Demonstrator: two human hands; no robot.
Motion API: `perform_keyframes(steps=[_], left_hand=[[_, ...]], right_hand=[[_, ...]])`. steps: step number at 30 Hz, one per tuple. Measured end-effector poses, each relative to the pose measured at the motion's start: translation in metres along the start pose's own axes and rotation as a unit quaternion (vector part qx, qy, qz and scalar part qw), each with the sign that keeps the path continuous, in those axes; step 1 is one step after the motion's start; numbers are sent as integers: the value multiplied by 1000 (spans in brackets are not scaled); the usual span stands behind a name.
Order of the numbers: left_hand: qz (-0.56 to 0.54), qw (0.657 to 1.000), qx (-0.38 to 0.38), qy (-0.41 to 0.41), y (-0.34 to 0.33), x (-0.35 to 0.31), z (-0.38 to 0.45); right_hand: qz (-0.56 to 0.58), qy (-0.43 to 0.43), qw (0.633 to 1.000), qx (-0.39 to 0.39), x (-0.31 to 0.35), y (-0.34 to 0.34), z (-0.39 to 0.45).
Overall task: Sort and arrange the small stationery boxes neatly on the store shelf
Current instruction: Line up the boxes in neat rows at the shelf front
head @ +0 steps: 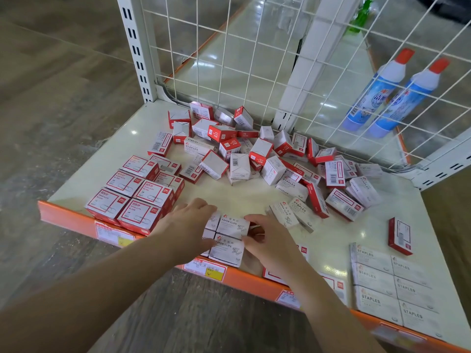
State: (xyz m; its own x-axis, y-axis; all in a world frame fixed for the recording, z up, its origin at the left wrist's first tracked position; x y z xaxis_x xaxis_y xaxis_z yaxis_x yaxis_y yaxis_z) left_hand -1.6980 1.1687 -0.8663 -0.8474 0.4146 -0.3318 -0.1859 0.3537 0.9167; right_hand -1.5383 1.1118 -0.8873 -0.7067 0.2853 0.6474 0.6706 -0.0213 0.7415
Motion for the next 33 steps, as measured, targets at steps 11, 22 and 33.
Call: perform_keyframes(steps=[11,22,33], left_hand=[[-19,1000,8,5,0,0,2],[14,999,-28,-37,1,-4,0],[66,989,-7,-136,-6,-24,1]], right_hand=[[1,-4,1000,1,-6,-2,0],[3,9,999,-44,-7,1,-4],[43,-114,977,-176,-37,42,-5]])
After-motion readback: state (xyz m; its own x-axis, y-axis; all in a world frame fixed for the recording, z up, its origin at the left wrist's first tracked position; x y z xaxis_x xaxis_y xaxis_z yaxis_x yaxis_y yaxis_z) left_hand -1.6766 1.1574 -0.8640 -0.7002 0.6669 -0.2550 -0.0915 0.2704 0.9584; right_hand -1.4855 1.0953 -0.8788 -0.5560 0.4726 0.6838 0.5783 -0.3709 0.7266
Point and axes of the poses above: each hand's wrist, its own z-axis towards the middle knuckle, its own y-axis out of the back of the hand, x = y × z, the point moved 1 cm from there along z, towards the middle knuckle, and after that the axes turned 9 degrees about -x, right-handed, at the moved point
